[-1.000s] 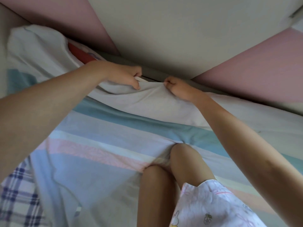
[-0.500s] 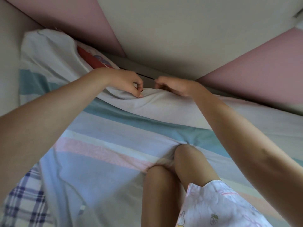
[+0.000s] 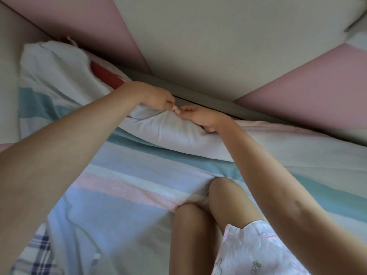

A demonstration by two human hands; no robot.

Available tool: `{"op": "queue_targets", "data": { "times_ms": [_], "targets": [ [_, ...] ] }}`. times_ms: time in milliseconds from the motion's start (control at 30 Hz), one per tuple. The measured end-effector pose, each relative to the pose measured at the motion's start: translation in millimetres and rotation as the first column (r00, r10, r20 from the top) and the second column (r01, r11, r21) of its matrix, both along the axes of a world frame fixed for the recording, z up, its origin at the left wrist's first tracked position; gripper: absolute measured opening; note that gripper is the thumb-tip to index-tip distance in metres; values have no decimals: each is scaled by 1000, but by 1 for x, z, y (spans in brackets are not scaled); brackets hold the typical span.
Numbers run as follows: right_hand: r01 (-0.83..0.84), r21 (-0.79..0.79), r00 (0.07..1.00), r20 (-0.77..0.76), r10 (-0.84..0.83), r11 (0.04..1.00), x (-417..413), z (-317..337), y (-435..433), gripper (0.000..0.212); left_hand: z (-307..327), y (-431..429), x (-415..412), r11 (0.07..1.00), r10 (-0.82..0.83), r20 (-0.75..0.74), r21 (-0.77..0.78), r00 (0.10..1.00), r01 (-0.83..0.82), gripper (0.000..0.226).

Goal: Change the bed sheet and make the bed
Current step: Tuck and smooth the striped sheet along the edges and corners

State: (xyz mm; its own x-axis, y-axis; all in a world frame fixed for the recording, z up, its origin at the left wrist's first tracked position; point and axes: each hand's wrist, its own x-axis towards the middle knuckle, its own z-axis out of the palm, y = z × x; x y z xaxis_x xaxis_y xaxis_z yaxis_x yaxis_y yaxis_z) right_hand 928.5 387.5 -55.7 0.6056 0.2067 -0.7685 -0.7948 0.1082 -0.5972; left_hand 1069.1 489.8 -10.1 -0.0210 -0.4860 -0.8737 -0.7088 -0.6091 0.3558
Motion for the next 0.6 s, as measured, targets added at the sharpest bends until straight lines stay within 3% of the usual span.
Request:
{"op": "queue_targets", "data": {
  "times_ms": [133, 233, 367, 467, 600],
  "targets": [
    [-94, -142, 995, -38, 89, 985, 5, 3, 3, 33, 9, 18, 14, 985, 101, -49, -136, 994, -107, 35],
    [-38, -131, 995, -91, 26, 991, 5, 4, 8, 39, 24, 44, 39, 990, 50, 51, -136, 997, -43, 30],
    [-17, -142, 995, -104, 2, 990, 2, 6, 10, 28, 37, 66, 61, 990, 3, 148, -139, 989, 18, 16],
    [-45, -180, 992, -127, 22, 983, -1, 7, 12, 25, 42, 69, 61, 955, 61, 139, -295, 988, -17, 12],
    [-108, -277, 993, -80, 89, 955, -9, 8, 16, 55, 27, 58, 44, 881, 66, 422, -451, 904, 146, 10]
  ]
}}
